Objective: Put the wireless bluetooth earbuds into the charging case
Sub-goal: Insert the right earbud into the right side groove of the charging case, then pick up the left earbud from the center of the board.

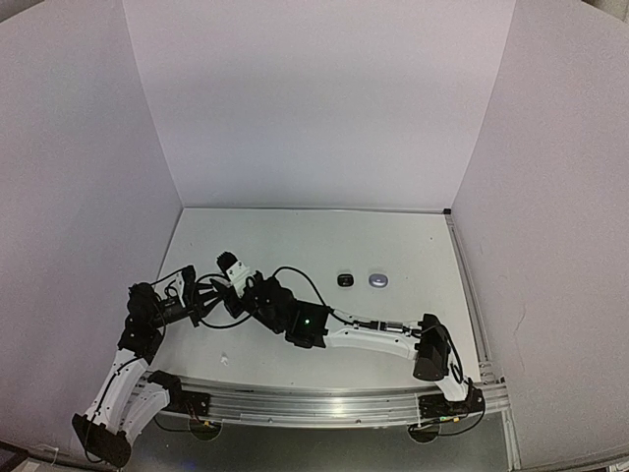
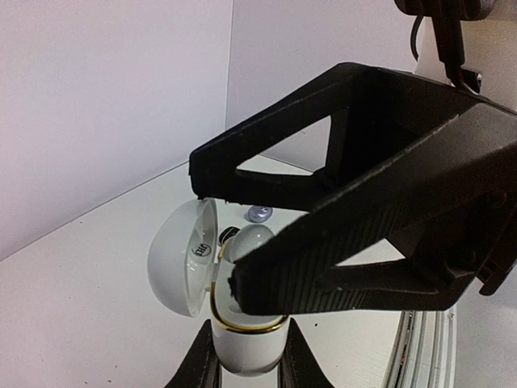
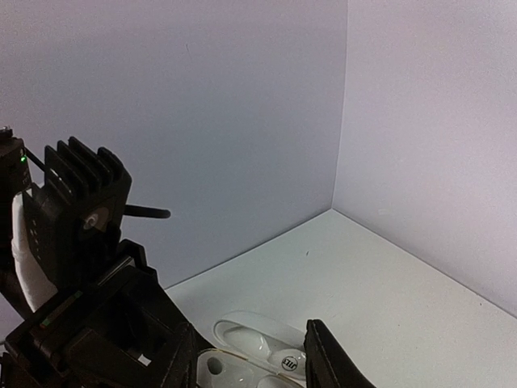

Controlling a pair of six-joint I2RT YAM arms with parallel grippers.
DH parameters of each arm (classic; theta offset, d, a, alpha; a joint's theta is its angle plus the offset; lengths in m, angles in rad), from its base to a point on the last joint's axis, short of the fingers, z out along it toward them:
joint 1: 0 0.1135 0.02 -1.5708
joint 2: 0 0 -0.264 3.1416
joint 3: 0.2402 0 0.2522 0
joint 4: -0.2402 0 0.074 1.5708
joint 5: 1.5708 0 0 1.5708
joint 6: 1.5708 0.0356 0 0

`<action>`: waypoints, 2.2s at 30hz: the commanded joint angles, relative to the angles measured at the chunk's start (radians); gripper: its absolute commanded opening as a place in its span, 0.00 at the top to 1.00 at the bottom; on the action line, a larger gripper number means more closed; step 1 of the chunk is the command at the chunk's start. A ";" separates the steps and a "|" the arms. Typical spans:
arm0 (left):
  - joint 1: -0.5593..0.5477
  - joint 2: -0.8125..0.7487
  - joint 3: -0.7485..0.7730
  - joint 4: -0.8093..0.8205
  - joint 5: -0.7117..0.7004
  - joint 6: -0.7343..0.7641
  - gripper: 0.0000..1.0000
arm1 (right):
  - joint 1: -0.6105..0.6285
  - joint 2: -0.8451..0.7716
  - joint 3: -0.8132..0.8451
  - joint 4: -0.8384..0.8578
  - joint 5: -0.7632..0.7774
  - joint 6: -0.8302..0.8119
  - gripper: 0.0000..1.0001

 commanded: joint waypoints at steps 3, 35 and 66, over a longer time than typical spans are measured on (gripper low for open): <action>-0.002 -0.016 0.011 0.048 -0.003 -0.038 1.00 | -0.003 -0.115 0.018 0.004 -0.152 0.008 0.58; 0.119 -0.014 0.068 -0.124 -0.531 -0.144 1.00 | -0.048 0.333 0.391 -0.706 -0.376 0.393 0.62; 0.122 -0.070 0.026 -0.190 -0.422 -0.125 1.00 | 0.081 0.702 0.565 -0.553 -0.124 0.265 0.58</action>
